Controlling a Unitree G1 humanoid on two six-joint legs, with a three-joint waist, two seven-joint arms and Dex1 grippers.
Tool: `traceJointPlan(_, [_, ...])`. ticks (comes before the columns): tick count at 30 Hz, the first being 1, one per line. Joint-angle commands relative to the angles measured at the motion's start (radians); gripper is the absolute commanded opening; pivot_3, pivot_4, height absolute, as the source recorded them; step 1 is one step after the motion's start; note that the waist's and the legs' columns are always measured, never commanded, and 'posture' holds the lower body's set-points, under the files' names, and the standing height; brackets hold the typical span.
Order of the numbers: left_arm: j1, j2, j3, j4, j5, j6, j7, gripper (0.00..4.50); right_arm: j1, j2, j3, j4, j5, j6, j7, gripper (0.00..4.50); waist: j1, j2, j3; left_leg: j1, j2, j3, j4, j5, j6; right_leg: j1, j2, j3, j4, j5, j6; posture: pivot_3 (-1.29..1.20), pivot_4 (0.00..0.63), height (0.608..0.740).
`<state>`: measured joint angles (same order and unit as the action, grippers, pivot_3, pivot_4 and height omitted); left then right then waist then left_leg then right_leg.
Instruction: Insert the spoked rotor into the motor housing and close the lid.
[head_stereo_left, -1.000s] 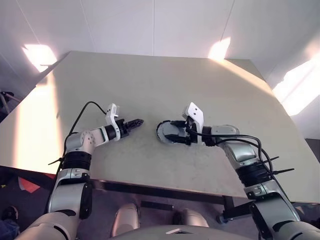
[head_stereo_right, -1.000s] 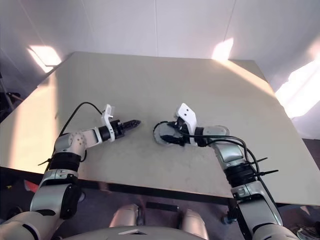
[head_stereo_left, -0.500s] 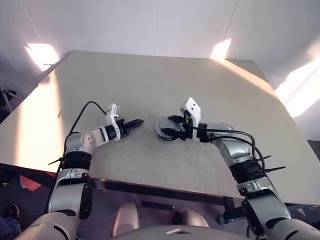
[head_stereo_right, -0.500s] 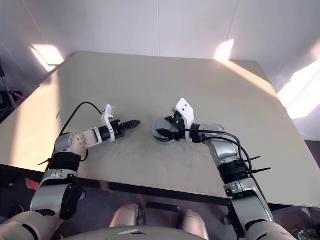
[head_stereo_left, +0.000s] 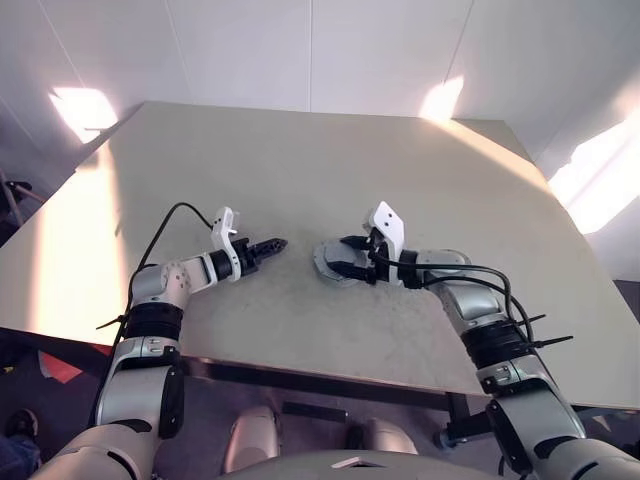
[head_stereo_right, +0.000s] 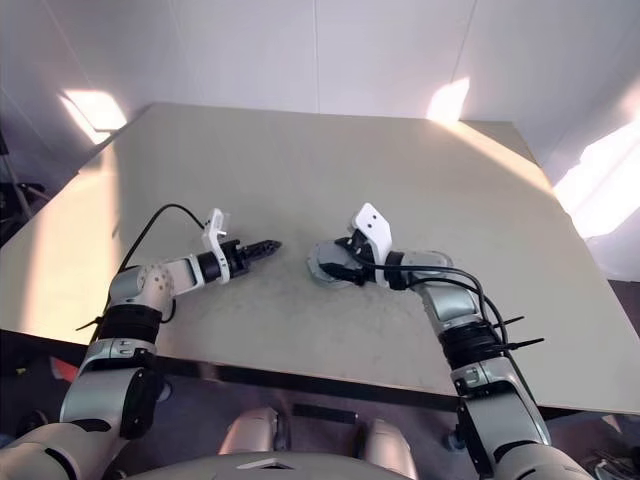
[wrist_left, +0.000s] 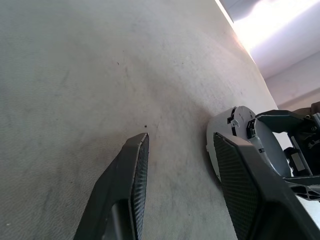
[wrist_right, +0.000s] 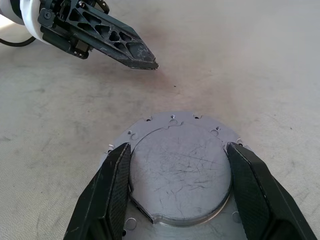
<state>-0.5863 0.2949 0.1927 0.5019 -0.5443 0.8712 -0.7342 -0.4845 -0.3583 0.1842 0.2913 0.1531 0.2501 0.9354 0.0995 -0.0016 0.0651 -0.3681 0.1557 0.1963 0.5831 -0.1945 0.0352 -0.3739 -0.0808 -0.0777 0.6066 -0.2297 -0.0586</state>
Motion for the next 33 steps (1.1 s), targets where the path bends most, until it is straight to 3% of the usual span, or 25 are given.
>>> traceJointPlan(1, [-0.012, 0.009, 0.004, -0.031, -0.007, -0.005, -0.004, 2.2, -0.027, 0.005, -0.003, 0.019, -0.016, -0.02, -0.021, 2.91, 0.0, 0.0, 0.0, 0.0, 0.0, 0.0, 0.0, 0.0, 0.0, 0.0, 0.0, 0.0, 0.0, 0.0, 0.0, 0.0, 0.0, 0.74])
traceJointPlan(33, [-0.004, 0.003, 0.003, -0.038, -0.01, -0.002, -0.002, 2.2, -0.013, -0.015, 0.029, 0.115, -0.029, -0.063, 0.024, 2.91, -0.002, 0.0, 0.0, 0.007, 0.0, 0.0, 0.0, 0.0, 0.0, 0.007, 0.0, 0.0, 0.0, 0.0, 0.0, 0.0, 0.0, 0.74])
